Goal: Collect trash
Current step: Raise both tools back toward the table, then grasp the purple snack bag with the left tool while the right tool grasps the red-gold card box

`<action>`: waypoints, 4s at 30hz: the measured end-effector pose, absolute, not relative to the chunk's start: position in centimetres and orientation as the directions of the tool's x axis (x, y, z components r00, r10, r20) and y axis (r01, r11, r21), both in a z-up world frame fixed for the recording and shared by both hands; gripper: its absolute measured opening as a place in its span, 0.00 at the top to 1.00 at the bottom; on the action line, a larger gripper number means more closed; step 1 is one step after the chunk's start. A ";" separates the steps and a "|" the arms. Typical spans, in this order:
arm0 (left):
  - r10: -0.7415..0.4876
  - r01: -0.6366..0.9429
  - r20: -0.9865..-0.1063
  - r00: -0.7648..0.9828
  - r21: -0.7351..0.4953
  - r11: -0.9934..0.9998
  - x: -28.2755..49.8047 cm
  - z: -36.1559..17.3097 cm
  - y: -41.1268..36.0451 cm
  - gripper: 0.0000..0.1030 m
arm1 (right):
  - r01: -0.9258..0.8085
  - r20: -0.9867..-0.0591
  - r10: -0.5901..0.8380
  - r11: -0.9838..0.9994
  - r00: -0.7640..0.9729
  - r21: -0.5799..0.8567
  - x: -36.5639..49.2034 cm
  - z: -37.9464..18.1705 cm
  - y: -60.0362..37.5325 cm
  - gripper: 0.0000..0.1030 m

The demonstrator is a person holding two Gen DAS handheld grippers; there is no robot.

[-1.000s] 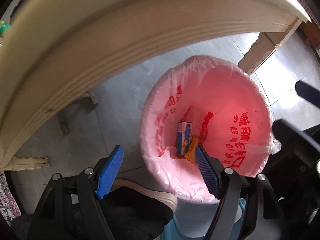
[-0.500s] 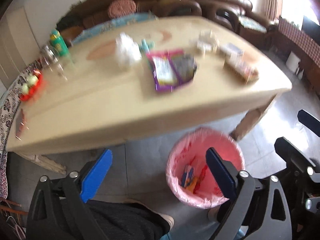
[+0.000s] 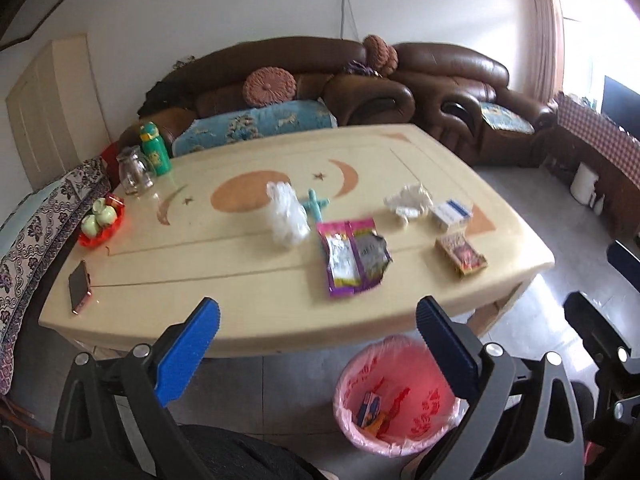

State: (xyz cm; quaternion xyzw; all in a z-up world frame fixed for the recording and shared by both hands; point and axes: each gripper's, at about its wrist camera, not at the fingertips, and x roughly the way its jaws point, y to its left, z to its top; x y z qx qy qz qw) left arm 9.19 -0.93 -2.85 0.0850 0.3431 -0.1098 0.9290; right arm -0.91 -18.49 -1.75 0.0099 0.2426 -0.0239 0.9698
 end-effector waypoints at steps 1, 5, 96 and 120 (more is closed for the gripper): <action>-0.150 0.260 -0.651 0.744 0.075 0.963 9.3 -2.5 -0.9 0.07 | 0.057 -0.464 -0.046 0.998 0.885 0.009 -1.0 -1.4 -18.8 0.07; -0.156 0.252 -0.644 0.749 0.059 0.966 9.6 -1.6 -0.7 0.07 | 0.065 -0.452 -0.051 0.998 0.891 0.015 -1.3 -0.5 -19.4 0.07; -0.198 0.472 -0.879 0.434 0.034 0.881 31.2 -22.9 -12.0 0.16 | 0.023 -0.782 -0.013 1.000 0.623 0.002 19.9 -21.1 -29.0 0.20; -0.199 0.437 -0.887 0.417 0.004 0.900 30.1 -21.0 -10.9 0.91 | 0.009 -0.770 -0.010 1.000 0.638 -0.005 20.0 -20.6 -28.2 0.42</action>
